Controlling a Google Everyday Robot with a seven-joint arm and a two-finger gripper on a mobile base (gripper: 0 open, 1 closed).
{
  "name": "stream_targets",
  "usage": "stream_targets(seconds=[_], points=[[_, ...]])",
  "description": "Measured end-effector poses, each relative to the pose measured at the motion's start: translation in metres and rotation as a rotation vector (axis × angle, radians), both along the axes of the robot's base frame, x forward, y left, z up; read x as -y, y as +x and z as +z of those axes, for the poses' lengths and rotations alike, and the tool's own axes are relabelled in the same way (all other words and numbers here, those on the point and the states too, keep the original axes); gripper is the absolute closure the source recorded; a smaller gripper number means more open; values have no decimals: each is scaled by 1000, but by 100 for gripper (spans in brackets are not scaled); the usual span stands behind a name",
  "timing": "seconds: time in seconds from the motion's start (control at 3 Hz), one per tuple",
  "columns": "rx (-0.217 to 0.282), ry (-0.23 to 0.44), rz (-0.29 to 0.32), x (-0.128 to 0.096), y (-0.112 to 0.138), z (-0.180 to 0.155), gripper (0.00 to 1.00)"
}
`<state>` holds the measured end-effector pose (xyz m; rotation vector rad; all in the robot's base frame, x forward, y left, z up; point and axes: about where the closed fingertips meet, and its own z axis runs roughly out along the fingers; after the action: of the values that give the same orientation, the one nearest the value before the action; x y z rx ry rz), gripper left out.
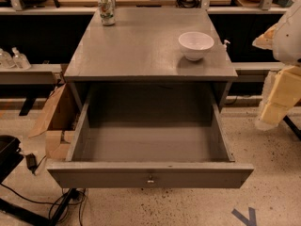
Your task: Close top drawer
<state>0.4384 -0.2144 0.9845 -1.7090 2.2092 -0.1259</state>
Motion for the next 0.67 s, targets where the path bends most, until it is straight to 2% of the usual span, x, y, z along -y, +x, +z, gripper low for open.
stream_targets(seconds=[0.33, 0.67], points=[[10, 4, 0, 0, -1, 0, 0], [37, 38, 12, 3, -20, -18, 0]])
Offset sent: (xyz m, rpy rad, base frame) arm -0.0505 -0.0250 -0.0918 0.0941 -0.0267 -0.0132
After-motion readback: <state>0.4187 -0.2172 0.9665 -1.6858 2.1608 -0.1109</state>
